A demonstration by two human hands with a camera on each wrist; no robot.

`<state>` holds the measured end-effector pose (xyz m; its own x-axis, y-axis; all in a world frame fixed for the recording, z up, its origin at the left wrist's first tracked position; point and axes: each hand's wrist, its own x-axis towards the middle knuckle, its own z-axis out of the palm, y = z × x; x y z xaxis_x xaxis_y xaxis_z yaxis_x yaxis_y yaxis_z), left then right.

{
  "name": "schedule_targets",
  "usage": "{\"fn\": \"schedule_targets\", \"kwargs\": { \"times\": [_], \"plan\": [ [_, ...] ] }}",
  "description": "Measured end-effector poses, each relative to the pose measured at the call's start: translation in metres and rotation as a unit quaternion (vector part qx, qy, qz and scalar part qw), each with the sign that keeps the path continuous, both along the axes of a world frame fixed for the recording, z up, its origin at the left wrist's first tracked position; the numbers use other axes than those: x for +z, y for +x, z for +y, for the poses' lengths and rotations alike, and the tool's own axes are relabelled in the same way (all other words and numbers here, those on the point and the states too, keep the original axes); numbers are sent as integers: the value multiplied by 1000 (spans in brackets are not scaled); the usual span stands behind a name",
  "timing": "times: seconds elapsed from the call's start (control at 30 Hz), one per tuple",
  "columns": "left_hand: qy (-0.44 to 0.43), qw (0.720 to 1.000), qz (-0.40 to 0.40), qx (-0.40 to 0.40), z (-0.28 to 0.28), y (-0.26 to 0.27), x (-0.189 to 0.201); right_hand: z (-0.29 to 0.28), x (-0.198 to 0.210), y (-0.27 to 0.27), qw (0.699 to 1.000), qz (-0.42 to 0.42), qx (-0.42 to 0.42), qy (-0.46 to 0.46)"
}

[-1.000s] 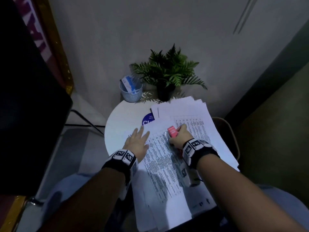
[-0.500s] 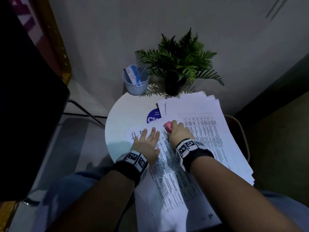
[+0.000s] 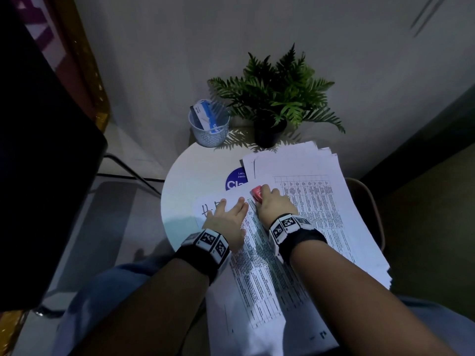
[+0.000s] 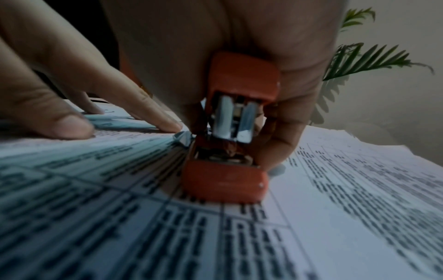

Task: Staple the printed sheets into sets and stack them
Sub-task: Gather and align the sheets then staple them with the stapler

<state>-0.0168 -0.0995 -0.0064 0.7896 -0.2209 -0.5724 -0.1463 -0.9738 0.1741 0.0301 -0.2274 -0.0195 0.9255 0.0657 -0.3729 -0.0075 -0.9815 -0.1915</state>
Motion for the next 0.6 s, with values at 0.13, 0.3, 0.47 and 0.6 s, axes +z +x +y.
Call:
{"fn": "schedule_targets", "kwargs": {
  "times": [0.13,0.3,0.47,0.6],
  "plan": [
    [2,1000,-6,0,0,-1,-1,1,0,1,1000,-5,2,-1],
    [8,1000,-11,-7,-1,-3,-3,-3,0,7,1000,8,0,29],
    [5,1000,-11,-3,-1,-2,-3,3,0,4,1000,4,-25,18],
    [-1,1000,-11,2,-1,-1,-2,1,2,8,999,22,-23,44]
  ]
}}
